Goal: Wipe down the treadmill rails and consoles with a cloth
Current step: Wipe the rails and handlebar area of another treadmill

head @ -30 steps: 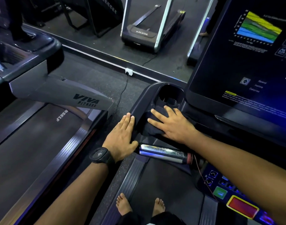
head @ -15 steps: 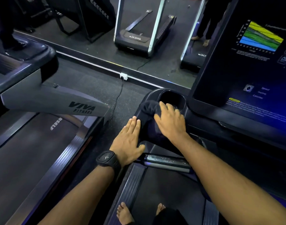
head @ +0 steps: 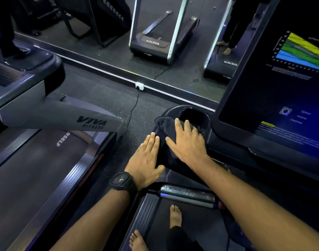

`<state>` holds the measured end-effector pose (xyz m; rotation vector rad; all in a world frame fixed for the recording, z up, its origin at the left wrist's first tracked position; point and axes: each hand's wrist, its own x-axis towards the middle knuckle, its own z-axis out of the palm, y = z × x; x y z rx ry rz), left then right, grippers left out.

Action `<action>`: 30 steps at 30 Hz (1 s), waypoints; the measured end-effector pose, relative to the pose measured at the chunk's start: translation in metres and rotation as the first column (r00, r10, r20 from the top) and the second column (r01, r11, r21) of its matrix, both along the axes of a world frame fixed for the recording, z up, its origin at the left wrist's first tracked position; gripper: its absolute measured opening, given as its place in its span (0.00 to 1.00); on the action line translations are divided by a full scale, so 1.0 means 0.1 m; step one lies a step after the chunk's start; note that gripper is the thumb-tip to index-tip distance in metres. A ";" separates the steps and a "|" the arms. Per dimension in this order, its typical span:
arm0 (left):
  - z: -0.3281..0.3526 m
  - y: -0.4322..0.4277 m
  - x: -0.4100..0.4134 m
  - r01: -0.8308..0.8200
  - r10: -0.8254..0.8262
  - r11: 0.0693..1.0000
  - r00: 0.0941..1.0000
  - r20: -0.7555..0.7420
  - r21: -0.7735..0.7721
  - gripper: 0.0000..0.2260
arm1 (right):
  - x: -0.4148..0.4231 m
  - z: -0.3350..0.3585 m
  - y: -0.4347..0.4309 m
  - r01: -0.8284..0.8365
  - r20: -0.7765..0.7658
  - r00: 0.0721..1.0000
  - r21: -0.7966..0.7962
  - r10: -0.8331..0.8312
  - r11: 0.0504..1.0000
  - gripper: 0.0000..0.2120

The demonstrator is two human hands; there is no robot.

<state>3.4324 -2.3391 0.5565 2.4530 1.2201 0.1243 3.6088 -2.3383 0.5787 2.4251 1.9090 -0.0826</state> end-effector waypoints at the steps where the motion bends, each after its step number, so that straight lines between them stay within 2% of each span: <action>1: 0.00 0.02 0.02 -0.002 0.002 1.000 1.000 -0.005 0.002 0.40 | 0.00 -0.02 0.02 0.015 0.019 1.000 0.006 -0.015 1.000 0.38; 7: 0.00 0.11 0.09 -0.005 0.005 1.000 1.000 -0.024 0.005 0.41 | 0.08 0.13 0.54 0.206 -0.267 0.937 -0.100 -0.226 0.973 0.39; 10: -0.02 0.13 0.12 -0.003 0.003 1.000 0.999 -0.033 -0.004 0.42 | 0.06 0.13 0.35 0.102 -0.207 0.971 -0.108 -0.123 0.989 0.43; 14: -0.04 0.18 0.15 -0.005 0.006 1.000 0.999 -0.047 0.005 0.44 | 0.12 0.03 -0.04 -0.043 0.036 0.998 -0.026 0.044 0.999 0.36; 16: -0.04 0.20 0.17 -0.008 0.009 1.000 0.999 -0.040 0.018 0.43 | 0.24 0.07 0.06 -0.006 0.025 1.000 -0.038 0.007 0.999 0.31; 18: -0.05 0.20 0.17 -0.014 0.015 1.000 0.999 -0.033 0.019 0.42 | 0.30 0.16 0.22 0.100 -0.047 0.993 -0.081 -0.104 0.992 0.27; 22: -0.06 0.18 0.17 -0.015 0.016 0.999 0.999 -0.049 0.029 0.42 | 0.09 0.12 0.01 0.103 0.076 0.992 -0.090 -0.097 0.991 0.34; 24: -0.06 0.18 0.17 -0.013 0.014 1.000 0.999 -0.042 0.021 0.41 | 0.10 0.10 -0.07 0.083 0.095 0.993 -0.093 -0.074 0.992 0.34; 26: -0.05 0.18 0.16 -0.008 0.009 1.000 0.999 -0.032 0.019 0.41 | 0.19 0.13 0.08 0.110 0.018 0.994 -0.090 -0.109 0.990 0.31; 28: -0.06 0.18 0.15 -0.009 0.010 1.000 1.000 -0.026 0.028 0.41 | 0.23 0.15 0.26 0.202 -0.089 0.973 -0.111 -0.213 0.973 0.28; 30: -0.06 0.18 0.16 -0.006 0.007 1.000 1.000 -0.024 0.030 0.41 | 0.11 0.13 0.24 0.255 -0.093 0.959 -0.132 -0.268 0.958 0.32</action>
